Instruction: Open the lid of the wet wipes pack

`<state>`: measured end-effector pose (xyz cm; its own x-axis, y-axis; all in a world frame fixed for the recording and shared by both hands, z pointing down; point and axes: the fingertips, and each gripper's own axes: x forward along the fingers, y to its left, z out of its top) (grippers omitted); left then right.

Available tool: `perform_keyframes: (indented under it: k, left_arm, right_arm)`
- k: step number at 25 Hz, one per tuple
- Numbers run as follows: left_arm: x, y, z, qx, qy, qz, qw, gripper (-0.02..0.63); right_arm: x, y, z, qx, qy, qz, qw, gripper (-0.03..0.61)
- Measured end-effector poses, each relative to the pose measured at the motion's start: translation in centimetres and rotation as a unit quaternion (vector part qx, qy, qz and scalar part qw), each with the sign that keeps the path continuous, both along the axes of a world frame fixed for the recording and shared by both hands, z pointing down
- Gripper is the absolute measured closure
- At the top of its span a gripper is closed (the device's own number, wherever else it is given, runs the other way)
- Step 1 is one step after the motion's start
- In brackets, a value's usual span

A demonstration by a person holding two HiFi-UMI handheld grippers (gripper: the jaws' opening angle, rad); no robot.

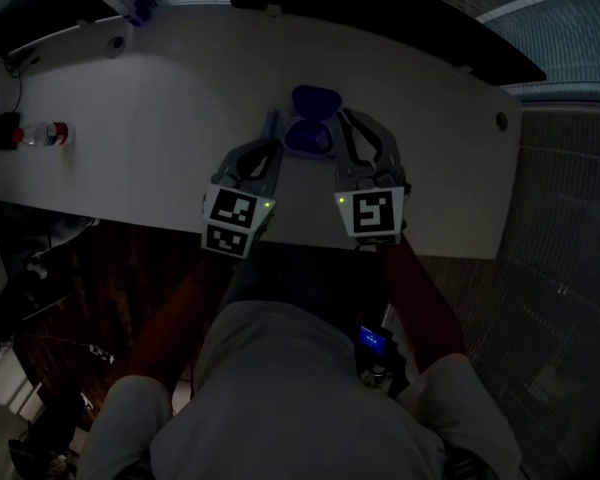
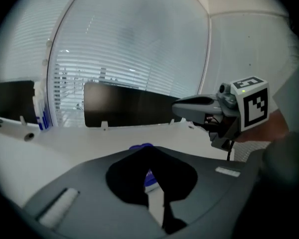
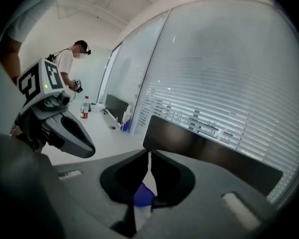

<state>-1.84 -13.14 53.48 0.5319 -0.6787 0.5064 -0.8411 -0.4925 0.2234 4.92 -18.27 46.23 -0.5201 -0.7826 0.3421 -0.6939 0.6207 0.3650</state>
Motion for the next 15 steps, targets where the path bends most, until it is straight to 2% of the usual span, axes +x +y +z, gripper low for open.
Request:
perform_keyframes:
  k: [3,7,8,11,15]
  left_arm:
    - [0.5,0.7,-5.3,0.037,0.025,-0.005,0.999,0.611]
    - [1.0,1.2,-12.1,0.1,0.047,0.004,0.9938,0.611]
    - [1.1,1.4,-13.7,0.116,0.05,0.006,0.992,0.611]
    - [1.7,3.2,-17.8,0.149,0.059,0.005,0.9871,0.611]
    - [2.2,6.0,-21.3,0.172,0.072,0.004,0.9825,0.611]
  right_arm:
    - [0.0,2.6,-4.8,0.021,-0.033,0.001,0.999,0.568]
    - [-0.5,5.4,-10.7,0.059,-0.046,-0.003,0.997,0.574]
    - [-0.6,6.1,-12.2,0.071,-0.063,-0.001,0.995,0.575]
    - [-0.6,8.8,-17.0,0.097,-0.161,0.016,0.982,0.575]
    - [-0.3,12.3,-20.8,0.109,-0.199,0.017,0.974,0.575]
